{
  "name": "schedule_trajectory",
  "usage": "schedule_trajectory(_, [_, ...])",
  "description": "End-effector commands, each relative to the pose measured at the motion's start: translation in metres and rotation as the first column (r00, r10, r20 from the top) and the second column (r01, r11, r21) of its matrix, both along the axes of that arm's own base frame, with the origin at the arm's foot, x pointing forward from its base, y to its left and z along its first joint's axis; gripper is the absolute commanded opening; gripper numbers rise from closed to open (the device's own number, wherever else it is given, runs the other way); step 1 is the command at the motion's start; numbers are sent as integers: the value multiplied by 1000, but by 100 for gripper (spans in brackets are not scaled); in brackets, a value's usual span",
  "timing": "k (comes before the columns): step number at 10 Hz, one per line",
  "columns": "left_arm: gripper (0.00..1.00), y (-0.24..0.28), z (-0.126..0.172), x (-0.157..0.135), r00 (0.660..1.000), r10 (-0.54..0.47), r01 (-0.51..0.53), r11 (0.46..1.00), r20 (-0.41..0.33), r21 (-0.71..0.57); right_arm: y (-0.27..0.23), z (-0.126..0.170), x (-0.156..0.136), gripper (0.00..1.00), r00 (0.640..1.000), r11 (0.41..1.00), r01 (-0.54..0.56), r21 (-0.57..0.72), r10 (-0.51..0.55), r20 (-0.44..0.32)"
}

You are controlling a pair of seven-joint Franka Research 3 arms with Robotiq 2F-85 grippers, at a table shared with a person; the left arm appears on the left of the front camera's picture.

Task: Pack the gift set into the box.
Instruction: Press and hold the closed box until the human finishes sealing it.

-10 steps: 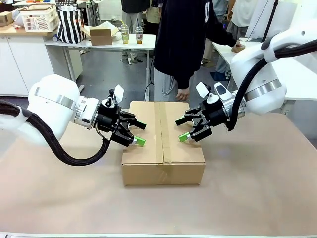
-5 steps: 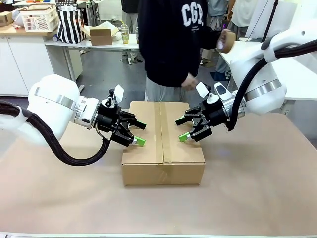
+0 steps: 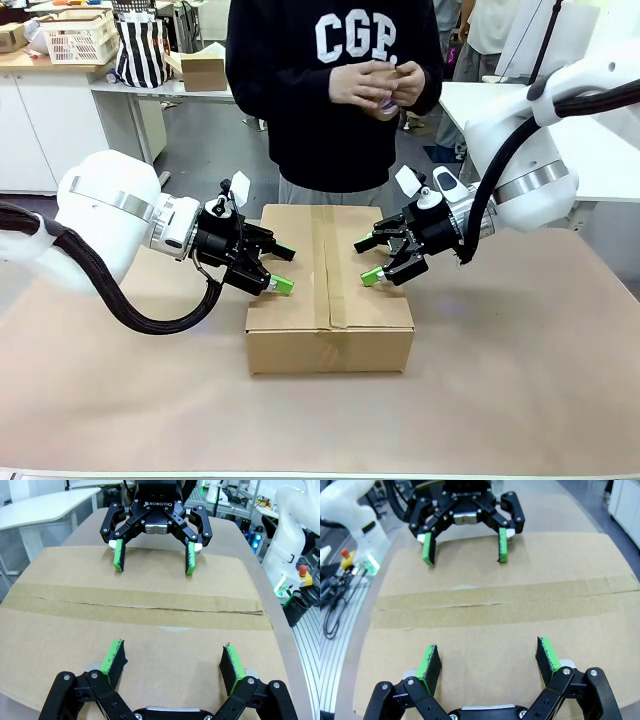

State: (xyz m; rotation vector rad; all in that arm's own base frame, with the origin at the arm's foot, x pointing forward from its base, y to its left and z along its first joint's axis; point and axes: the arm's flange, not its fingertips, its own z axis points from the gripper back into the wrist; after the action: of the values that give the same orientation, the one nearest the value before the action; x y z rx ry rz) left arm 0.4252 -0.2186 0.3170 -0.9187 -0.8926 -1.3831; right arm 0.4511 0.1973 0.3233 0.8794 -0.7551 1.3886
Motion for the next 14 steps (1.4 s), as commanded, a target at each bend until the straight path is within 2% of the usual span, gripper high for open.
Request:
schedule_trajectory(1, [100, 1, -2, -1, 1000, 2, -2, 1000, -6, 2, 0, -1, -1, 100, 1000, 1000, 1, -2, -1, 0])
schedule_trajectory(14, [100, 1, -2, -1, 1000, 2, -2, 1000, -6, 2, 0, -1, -1, 100, 1000, 1000, 1, -2, -1, 0])
